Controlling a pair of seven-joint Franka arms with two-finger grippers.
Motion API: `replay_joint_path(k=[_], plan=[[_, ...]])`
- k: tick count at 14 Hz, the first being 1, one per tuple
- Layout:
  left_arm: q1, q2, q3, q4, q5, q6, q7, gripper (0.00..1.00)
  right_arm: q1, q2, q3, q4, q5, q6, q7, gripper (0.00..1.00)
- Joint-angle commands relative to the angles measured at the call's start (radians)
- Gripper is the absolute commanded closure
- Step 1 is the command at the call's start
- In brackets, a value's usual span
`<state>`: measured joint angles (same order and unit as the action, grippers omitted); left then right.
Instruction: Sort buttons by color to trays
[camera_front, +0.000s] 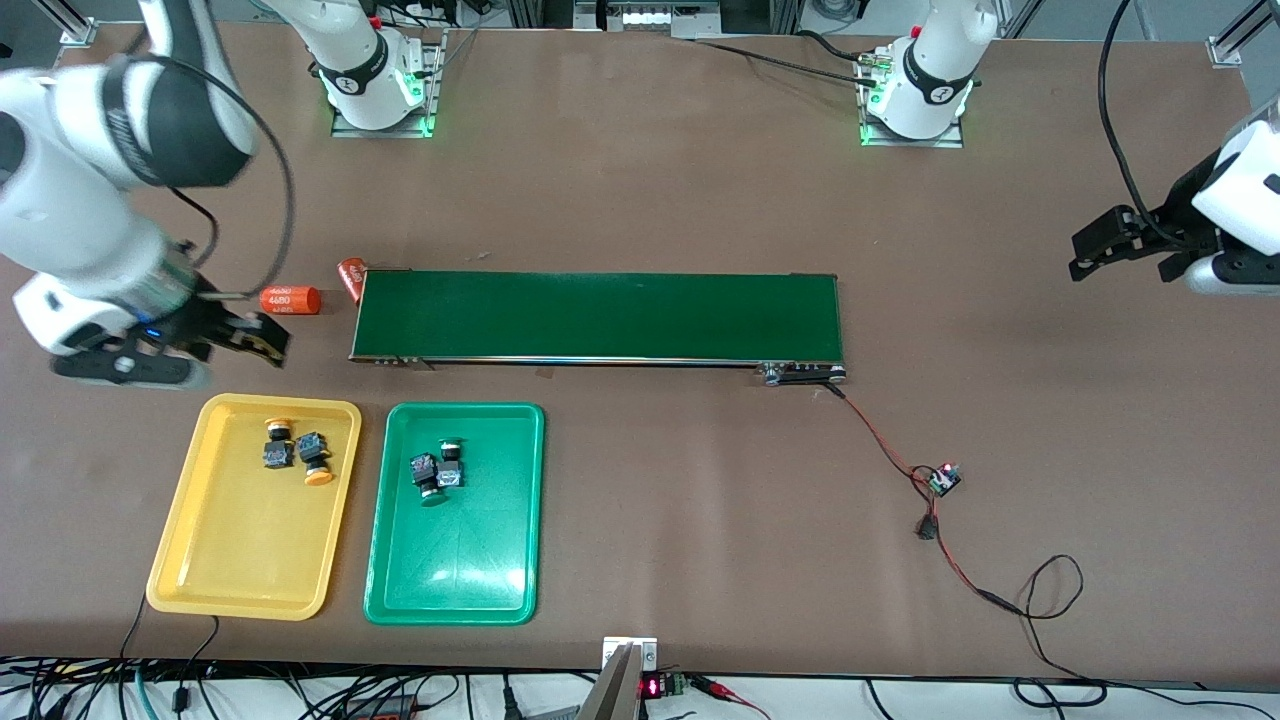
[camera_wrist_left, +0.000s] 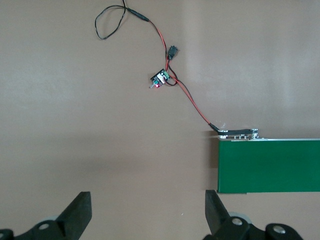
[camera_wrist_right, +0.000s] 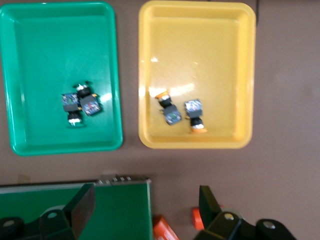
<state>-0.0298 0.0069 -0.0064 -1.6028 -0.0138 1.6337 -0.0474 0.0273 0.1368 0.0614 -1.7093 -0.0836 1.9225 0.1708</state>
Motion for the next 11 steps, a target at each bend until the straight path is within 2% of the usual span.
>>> replay_joint_path(k=[1,6,11], plan=[[0.005,-0.044,-0.004,-0.048,-0.002,-0.001,0.021,0.00,-0.087,-0.098,0.011,-0.030,0.063,-0.080,-0.147,0.07],[0.004,-0.044,-0.006,-0.042,0.000,-0.006,0.017,0.00,-0.161,-0.209,0.011,-0.029,0.067,-0.203,-0.191,0.07],[0.005,-0.044,-0.004,-0.039,0.002,-0.037,0.023,0.00,-0.161,-0.240,0.008,-0.036,0.068,-0.254,-0.188,0.07]])
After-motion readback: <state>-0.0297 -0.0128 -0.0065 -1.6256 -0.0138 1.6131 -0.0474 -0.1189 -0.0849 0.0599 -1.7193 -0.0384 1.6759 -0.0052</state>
